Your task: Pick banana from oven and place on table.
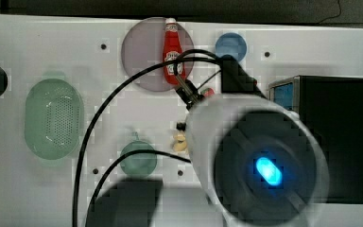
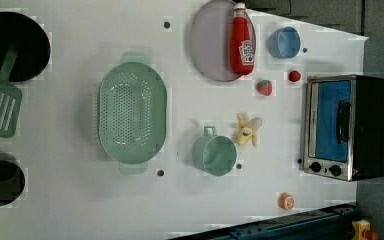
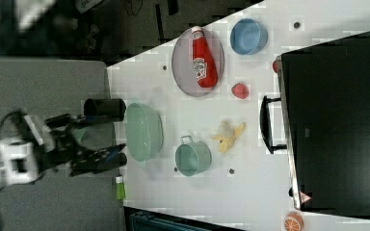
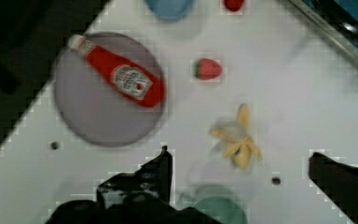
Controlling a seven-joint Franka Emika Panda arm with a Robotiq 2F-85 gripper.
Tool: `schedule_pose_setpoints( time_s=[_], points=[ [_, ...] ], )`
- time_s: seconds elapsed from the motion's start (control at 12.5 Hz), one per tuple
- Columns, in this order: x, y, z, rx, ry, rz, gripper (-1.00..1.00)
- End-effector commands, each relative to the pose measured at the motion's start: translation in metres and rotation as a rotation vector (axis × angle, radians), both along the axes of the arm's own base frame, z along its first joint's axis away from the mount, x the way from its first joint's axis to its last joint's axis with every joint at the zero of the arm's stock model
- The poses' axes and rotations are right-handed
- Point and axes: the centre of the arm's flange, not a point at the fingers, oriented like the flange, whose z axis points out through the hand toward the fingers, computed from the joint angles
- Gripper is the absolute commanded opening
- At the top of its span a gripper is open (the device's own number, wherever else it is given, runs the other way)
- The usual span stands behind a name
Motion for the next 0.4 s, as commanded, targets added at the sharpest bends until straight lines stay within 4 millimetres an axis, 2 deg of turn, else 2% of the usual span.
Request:
schedule_pose_setpoints(
  time_s=[0.08, 0.24, 0.4],
  points=[
    [-0.015, -0.003, 0.020, -0.034, 0.074, -0.020, 1.00],
    [-0.027, -0.004, 0.027, -0.037, 0.125, -0.021, 1.00],
    [-0.029, -0.004, 0.025, -0.037, 0.137, -0.021, 1.00]
  ],
)
